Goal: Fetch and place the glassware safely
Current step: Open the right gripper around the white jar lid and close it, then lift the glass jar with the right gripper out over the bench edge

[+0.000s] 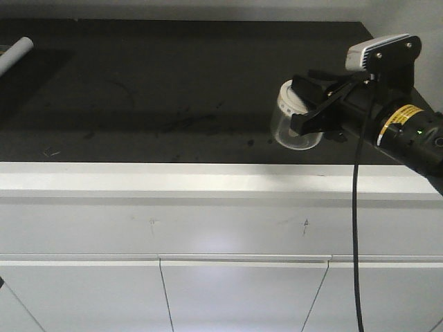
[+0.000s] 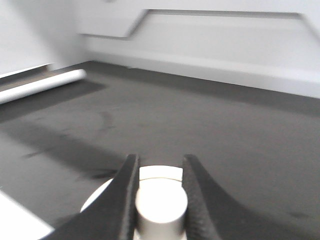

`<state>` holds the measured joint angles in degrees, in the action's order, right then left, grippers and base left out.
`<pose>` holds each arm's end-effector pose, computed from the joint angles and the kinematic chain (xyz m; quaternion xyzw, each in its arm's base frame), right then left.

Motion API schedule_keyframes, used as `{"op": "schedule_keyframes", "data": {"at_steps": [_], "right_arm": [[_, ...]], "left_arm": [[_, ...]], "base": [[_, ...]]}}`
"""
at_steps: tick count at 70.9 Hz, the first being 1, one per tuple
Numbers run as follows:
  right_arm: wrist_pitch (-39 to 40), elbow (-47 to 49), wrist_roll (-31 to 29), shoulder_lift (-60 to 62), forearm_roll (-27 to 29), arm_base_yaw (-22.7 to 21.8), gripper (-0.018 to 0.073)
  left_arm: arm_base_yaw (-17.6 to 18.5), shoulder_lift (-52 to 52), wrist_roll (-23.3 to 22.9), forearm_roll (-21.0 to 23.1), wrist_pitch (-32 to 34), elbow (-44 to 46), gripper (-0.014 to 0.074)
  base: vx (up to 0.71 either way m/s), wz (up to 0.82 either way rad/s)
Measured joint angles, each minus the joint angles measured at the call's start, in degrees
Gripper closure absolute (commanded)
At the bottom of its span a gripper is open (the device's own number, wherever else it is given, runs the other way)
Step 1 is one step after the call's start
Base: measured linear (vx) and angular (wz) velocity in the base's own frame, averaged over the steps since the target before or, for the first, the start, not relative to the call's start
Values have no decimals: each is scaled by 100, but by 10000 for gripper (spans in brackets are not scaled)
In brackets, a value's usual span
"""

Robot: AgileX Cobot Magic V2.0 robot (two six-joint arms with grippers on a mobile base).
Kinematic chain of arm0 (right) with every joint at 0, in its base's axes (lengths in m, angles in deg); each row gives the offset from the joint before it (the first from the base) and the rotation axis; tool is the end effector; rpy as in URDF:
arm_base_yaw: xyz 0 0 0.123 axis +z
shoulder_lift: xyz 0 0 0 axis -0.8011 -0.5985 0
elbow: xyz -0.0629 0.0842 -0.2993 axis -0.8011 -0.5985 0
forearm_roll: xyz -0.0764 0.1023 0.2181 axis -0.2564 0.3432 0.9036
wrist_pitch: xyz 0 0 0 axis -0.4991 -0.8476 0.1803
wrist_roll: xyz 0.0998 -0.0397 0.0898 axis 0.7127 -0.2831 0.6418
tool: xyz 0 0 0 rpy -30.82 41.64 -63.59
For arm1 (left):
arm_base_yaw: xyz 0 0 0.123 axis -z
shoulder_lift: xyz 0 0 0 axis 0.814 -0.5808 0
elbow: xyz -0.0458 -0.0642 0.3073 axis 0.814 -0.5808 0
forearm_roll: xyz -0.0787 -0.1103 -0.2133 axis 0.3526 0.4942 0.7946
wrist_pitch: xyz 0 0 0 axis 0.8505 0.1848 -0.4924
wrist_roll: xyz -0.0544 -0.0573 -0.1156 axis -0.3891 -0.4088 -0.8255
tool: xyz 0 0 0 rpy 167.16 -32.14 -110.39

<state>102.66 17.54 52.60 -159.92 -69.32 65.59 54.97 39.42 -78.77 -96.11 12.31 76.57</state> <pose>0.3420 0.1252 0.3350 -0.2230 0.6979 0.1791 0.6566 0.1317 -0.0299 0.2870 0.0953 0.6874 -0.0559 0.7178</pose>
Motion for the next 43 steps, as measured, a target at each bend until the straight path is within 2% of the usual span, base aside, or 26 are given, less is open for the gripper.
{"op": "schedule_keyframes", "data": {"at_steps": [15, 43], "right_arm": [[-249, -13, 6, 290, -104, 981, 563], [-678, -14, 92, 1013, -104, 2296, 563]], "left_arm": [[0, 0, 0, 0, 0, 0, 603], [0, 0, 0, 0, -5, 0, 603]], "base": [[0, 0], [0, 0]]}}
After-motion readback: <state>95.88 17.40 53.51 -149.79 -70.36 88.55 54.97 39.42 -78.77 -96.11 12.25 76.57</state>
